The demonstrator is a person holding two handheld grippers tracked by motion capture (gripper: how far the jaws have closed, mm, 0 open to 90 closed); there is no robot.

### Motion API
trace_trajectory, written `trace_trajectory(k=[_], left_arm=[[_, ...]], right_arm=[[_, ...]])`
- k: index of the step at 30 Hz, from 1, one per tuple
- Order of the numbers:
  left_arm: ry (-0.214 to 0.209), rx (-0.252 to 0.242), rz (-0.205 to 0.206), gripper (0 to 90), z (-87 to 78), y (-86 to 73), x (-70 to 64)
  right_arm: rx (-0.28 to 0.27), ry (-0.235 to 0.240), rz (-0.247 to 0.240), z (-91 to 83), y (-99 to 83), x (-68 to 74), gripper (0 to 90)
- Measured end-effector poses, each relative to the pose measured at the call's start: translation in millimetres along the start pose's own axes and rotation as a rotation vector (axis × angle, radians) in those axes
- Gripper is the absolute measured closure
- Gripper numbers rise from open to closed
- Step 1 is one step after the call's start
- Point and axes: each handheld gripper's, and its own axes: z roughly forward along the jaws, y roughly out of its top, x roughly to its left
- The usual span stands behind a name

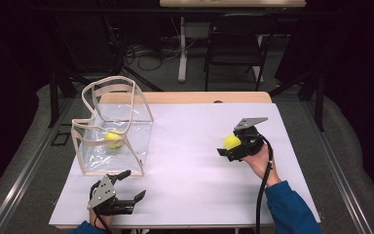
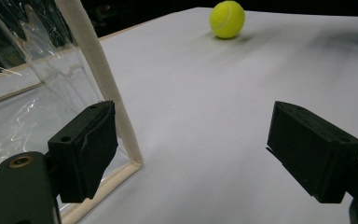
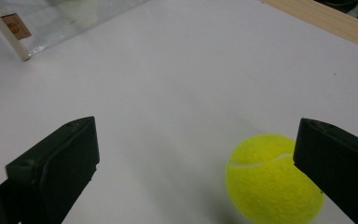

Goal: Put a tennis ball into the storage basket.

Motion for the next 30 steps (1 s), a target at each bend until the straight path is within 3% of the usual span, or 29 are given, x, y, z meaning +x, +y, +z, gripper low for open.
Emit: trace_trajectory(k=[14, 30], left_arm=[[-0.003, -0.001, -0.004, 15.8, 0.3, -0.2, 0.6], [-0.004, 0.001, -0.002, 15.8, 1.0, 0.3, 0.3]], right_arm=[[0.018, -0.042, 0.037, -1.3, -3.9, -20.2, 0.0], [0.067, -0.044, 0.085, 16.8, -13.5, -37.6, 0.0]])
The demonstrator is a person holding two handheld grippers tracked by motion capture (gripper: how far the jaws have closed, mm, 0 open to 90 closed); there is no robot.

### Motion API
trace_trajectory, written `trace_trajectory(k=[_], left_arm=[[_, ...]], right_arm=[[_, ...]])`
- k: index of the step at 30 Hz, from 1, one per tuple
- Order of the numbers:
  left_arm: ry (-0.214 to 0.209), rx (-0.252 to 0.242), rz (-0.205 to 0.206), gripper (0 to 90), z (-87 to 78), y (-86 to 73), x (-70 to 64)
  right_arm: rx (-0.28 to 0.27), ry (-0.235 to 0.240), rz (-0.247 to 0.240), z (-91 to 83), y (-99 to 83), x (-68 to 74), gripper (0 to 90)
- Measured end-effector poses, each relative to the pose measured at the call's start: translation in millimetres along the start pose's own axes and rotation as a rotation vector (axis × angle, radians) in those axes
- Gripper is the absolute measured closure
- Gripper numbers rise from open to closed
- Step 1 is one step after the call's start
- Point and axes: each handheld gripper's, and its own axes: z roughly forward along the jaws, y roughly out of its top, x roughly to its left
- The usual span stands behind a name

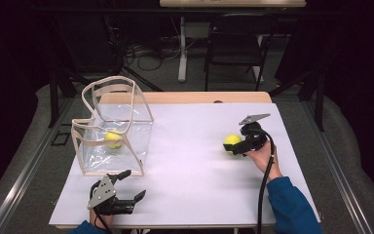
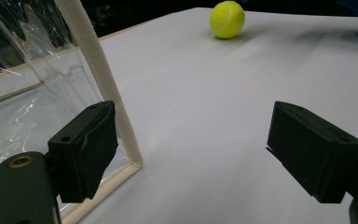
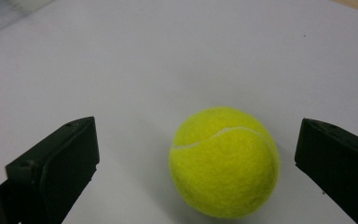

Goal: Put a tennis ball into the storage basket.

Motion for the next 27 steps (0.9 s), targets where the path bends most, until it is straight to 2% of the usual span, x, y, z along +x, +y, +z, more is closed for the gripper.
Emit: trace_trajectory(k=[18, 22, 27], left_arm=[[0.005, 0.003, -0.001, 15.8, 0.6, -0.1, 0.6], [-0.004, 0.000, -0.001, 15.8, 1.3, 0.1, 0.1], [-0.004, 0.001, -0.001, 15.8, 1.8, 0.0, 0.5]], right_arm=[[0.040, -0.012, 0.023, 15.8, -8.2, -5.0, 0.0], [0.052, -0.012, 0.030, 18.4, -10.1, -5.7, 3.5], [0.067, -0.040, 0.029, 20.0, -12.3, -7.1, 13.0]])
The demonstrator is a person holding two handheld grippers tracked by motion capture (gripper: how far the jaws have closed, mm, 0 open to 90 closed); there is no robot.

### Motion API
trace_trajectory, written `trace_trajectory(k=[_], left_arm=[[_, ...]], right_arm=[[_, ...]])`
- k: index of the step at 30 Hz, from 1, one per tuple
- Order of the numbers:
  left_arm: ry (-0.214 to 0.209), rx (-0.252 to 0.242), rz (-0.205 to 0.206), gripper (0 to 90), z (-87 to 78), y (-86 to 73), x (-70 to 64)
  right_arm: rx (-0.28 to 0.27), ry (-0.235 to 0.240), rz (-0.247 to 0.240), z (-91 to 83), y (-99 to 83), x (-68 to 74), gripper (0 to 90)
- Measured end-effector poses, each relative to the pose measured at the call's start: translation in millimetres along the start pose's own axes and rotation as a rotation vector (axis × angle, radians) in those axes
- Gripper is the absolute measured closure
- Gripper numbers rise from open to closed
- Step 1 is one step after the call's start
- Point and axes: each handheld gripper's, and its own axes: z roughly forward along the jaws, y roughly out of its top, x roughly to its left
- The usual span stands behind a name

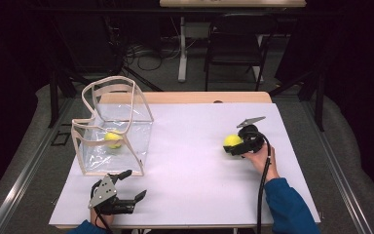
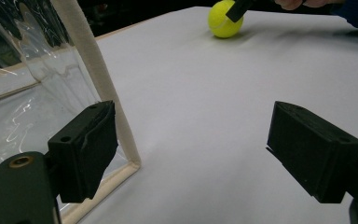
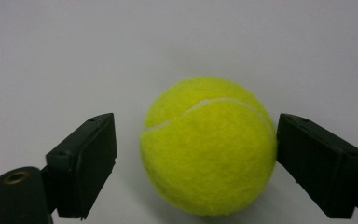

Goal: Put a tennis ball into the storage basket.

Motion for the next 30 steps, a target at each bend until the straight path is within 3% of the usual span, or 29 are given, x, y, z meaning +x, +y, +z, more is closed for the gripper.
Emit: trace_trajectory(k=[11, 12, 16, 30], left_arm=[[0.001, 0.004, 0.003, 15.8, 0.1, 0.4, -0.4], [-0.002, 0.000, 0.002, 15.8, -0.3, 0.3, 0.0], [0.003, -0.002, 0.006, 15.8, -0.5, 0.7, -0.6], [0.000, -0.005, 0.009, 15.8, -0.3, 0.9, -0.4]], right_arm=[[0.004, -0.019, 0.007, 3.0, -2.5, -2.6, 15.0], [0.009, -0.023, 0.012, 5.4, -4.0, -2.8, 23.3], [0.009, -0.028, 0.020, 6.7, -5.0, -3.4, 25.4], [-0.026, -0.038, -0.004, 0.1, -2.7, 1.1, 25.9]])
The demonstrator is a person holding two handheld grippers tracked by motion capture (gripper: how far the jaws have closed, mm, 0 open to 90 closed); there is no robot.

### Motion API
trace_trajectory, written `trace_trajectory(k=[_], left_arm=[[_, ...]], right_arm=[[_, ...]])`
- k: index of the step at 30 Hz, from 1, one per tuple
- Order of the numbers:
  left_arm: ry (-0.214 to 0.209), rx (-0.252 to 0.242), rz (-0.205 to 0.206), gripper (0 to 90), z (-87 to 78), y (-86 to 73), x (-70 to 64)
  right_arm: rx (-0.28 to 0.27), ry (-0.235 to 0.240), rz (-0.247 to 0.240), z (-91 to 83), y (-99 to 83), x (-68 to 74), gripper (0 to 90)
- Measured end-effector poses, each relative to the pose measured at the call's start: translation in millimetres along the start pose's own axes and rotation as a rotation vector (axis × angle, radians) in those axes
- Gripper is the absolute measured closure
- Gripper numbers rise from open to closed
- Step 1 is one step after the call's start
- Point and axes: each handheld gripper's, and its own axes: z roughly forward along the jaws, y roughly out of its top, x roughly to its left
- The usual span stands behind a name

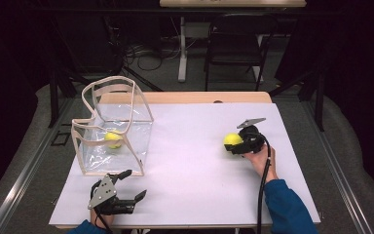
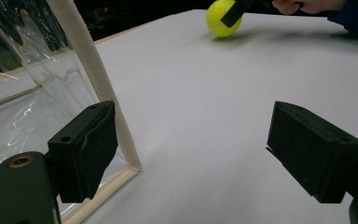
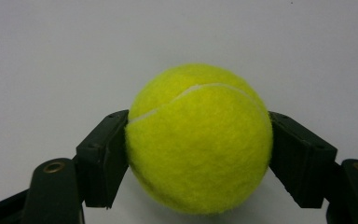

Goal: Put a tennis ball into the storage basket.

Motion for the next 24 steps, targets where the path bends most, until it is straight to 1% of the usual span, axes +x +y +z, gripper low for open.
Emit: trace_trajectory(k=[4, 8, 11, 18, 19, 22, 24], left_arm=[[0.001, -0.001, -0.004, 15.8, -0.1, -0.1, 0.1], [0.001, 0.000, 0.002, 15.8, 0.3, 0.3, -0.1], [0.000, 0.001, -0.006, 15.8, 0.4, -0.2, 0.0], [-0.004, -0.003, 0.002, 15.8, 0.2, 0.3, -0.2], [-0.004, -0.002, 0.002, 15.8, 0.3, 0.2, -0.1], [0.000, 0.000, -0.002, 15.8, 0.4, 0.0, 0.1], [-0.001, 0.000, 0.001, 15.8, 0.4, 0.1, 0.1]], right_arm=[[-0.010, -0.004, -0.004, -3.3, 1.2, 1.6, 25.9], [-0.021, -0.009, -0.020, -6.9, 2.5, 4.0, 26.0], [-0.032, -0.013, -0.028, -11.1, 4.1, 5.8, 26.0], [-0.057, -0.011, -0.035, -17.3, 7.6, 9.2, 26.0], [-0.064, -0.010, -0.045, -17.7, 7.9, 9.3, 26.0], [-0.063, -0.011, -0.042, -19.6, 8.8, 10.9, 26.1], [-0.075, -0.009, -0.047, -20.6, 9.7, 11.6, 26.1]])
